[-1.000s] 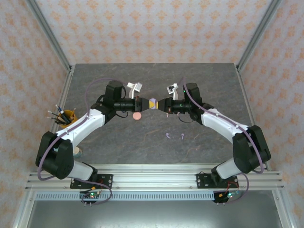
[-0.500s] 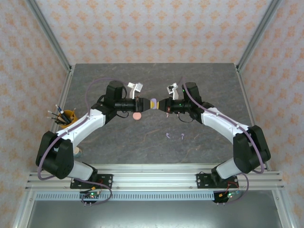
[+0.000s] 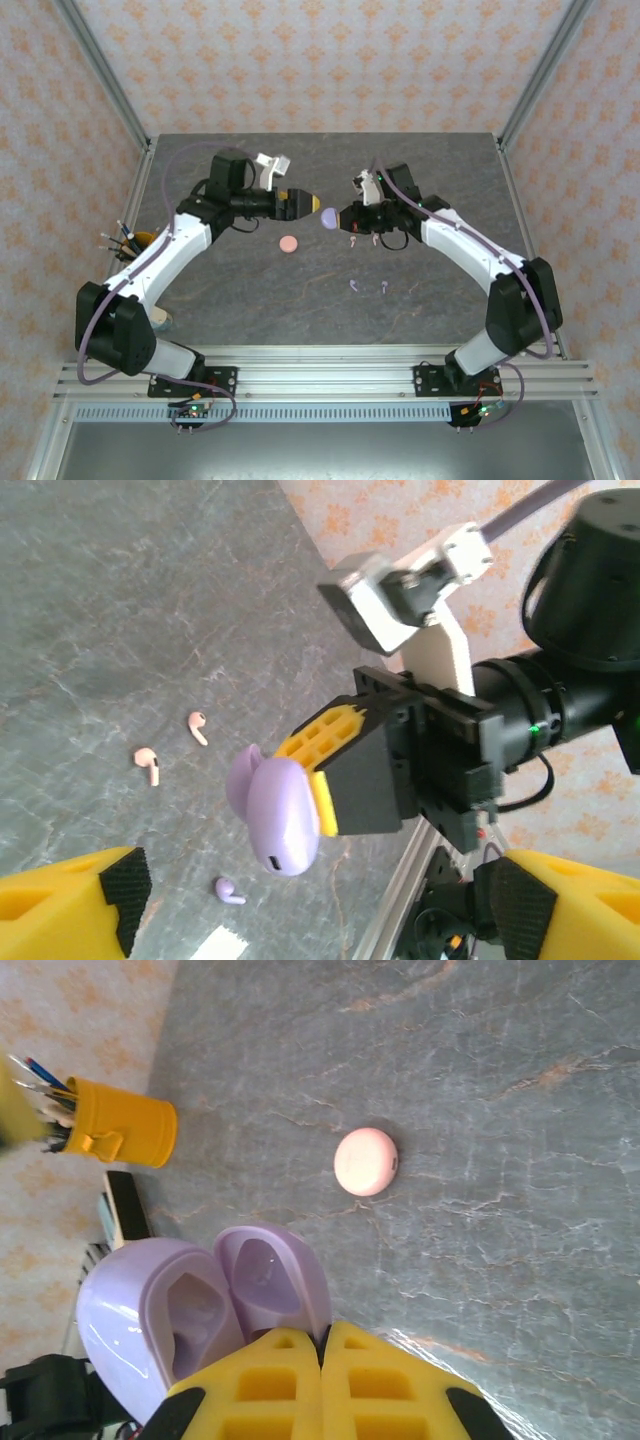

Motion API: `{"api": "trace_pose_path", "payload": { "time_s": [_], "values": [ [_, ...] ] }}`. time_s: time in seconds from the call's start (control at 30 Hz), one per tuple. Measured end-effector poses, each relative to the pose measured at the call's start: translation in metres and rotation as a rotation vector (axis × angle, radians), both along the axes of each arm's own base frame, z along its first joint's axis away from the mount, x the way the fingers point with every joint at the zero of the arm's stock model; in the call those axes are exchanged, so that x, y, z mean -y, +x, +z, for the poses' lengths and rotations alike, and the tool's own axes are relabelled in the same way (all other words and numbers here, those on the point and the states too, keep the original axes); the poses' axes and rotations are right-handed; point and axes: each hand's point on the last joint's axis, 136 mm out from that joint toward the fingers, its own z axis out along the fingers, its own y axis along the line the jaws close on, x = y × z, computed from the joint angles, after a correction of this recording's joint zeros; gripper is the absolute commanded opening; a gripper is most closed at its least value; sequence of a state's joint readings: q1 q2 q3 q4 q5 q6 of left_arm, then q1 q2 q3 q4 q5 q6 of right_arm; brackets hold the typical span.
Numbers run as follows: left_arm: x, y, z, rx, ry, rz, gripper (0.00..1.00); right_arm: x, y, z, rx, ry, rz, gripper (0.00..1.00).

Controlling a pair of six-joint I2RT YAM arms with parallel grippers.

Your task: Insert the wireless bluetooth earbuds into the charging case

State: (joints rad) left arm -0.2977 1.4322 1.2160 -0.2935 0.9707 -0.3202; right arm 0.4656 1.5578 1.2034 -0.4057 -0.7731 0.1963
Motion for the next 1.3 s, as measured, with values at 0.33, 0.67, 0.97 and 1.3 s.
{"api": "trace_pose_path", "payload": {
  "time_s": [0.33,0.67,0.97,1.3],
  "values": [
    [0.000,-0.004,-0.032,-0.093,0.154,-0.182,0.90,0.007,0.010,0.006,0.094,-0.190,0.156,0.00],
    [0.011,-0.003,-0.049,-0.186,0.144,-0.311,0.81,0.000,0.001,-0.005,0.145,-0.316,0.270,0.00],
    [0.016,0.001,-0.060,-0.217,0.132,-0.360,0.72,-0.013,-0.001,-0.013,0.148,-0.342,0.316,0.00],
    [0.023,-0.004,-0.074,-0.253,0.147,-0.386,0.67,-0.018,0.007,-0.010,0.189,-0.324,0.306,0.00]
  ]
}}
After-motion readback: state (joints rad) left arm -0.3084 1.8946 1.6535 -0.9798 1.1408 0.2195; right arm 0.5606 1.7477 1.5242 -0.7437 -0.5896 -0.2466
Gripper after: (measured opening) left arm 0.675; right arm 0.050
